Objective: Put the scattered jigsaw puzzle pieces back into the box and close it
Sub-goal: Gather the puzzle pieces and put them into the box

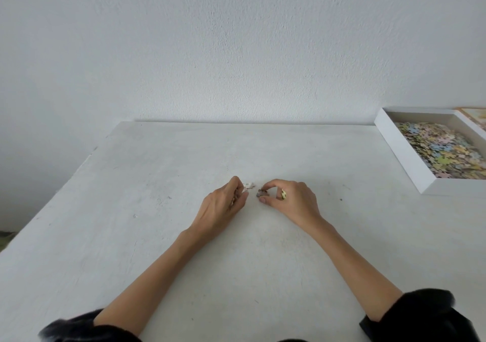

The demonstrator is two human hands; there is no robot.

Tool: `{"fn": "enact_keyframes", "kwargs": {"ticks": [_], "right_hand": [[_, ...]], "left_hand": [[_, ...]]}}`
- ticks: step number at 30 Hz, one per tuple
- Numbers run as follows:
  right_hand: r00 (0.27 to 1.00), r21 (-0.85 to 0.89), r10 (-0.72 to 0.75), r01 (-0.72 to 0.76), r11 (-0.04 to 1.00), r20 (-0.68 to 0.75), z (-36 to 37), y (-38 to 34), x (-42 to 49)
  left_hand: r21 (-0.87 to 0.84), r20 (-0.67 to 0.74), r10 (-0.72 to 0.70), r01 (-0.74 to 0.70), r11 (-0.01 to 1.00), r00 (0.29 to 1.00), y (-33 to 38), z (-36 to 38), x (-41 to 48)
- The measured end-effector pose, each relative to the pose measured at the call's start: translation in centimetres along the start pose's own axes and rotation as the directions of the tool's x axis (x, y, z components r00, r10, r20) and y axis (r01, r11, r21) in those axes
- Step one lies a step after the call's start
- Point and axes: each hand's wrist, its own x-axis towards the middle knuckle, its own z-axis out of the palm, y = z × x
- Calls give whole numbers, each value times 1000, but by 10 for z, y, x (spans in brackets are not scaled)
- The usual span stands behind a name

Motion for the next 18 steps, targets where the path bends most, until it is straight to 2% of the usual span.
{"fn": "enact_keyframes", "kwargs": {"ticks": [4,9,14,18], "right_hand": [[999,96,-11,8,995,38,-3,6,0],[988,423,-98,38,905,121,-15,13,1],[988,681,-46,-69,729,149,-23,14,2],[988,693,-55,-64,718,148,-23,16,4]], "left_hand": [[-126,20,46,-44,991,999,0,-1,-2],[-179,40,66,-58,982,997,-5,-1,3],[-124,20,-6,8,992,1000,-14,-7,12],[-19,33,-83,83,996,996,-17,-6,20]]}}
